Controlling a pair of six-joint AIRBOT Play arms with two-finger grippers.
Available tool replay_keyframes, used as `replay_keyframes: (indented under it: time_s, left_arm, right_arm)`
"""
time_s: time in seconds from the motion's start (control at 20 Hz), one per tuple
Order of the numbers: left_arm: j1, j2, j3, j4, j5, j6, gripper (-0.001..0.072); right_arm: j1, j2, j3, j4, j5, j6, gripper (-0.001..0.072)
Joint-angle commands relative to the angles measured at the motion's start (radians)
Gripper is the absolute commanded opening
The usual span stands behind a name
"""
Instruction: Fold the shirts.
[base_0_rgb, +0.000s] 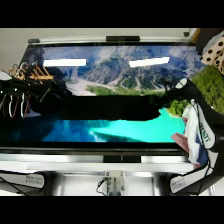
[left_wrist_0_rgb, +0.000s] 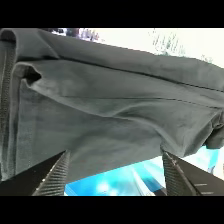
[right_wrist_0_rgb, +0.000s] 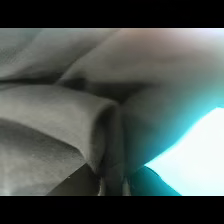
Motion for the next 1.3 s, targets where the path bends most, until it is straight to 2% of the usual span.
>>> replay_keyframes:
  time_s: [0.0,0.05,0.1,0.15,0.2,0.25,0.35,0.5,0.75,0.85,1.0,1.15,1.25]
  left_arm:
    - [-0.001,0.001,0.001,-0.007,-0.018,0.000,0.0718]
    - [-0.001,0.001,0.001,-0.026,-0.027,0.000,0.0711]
    - [-0.005,0.001,0.001,-0.060,-0.039,0.001,0.0596]
    - [-0.013,0.001,0.001,-0.096,-0.047,0.001,0.0324]
    - [-0.035,0.001,0.001,-0.142,-0.052,0.020,0.0111]
    - [-0.066,0.001,0.001,-0.188,-0.052,0.060,0.0029]
    - [-0.166,0.000,0.001,-0.224,-0.020,0.088,0.0030]
    - [-0.372,-0.024,-0.002,-0.223,0.104,0.116,0.0030]
    - [-0.676,-0.151,-0.001,-0.271,0.312,0.114,0.0029]
    - [-0.755,-0.204,-0.001,-0.395,0.357,0.125,0.0029]
    - [-0.861,-0.277,0.000,-0.602,0.380,0.196,0.0029]
    - [-0.927,-0.320,0.010,-0.687,0.468,0.202,0.0029]
    - [-0.914,-0.320,0.019,-0.686,0.466,0.248,0.0027]
  right_arm:
    - [0.000,0.005,0.002,0.061,0.003,-0.025,0.0065]
    - [0.000,0.017,0.002,0.079,0.006,-0.035,0.0065]
    - [0.000,0.039,0.002,0.097,0.010,-0.044,0.0065]
    - [0.000,0.068,0.002,0.105,0.013,-0.044,0.0065]
    - [0.000,0.106,0.002,0.110,0.022,-0.044,0.0065]
    - [0.000,0.145,0.002,0.119,0.039,-0.043,0.0065]
    - [0.000,0.230,0.002,0.124,0.090,-0.008,0.0065]
    - [0.000,0.364,0.002,0.127,0.186,0.081,0.0065]
    - [0.000,0.587,0.002,0.126,0.312,0.233,0.0065]
    - [0.000,0.659,0.002,0.127,0.340,0.290,0.0065]
    - [0.000,0.738,0.002,0.138,0.353,0.354,0.0065]
    - [0.000,0.779,0.002,0.184,0.353,0.396,0.0065]
    - [0.000,0.780,0.002,0.168,0.356,0.407,0.0065]
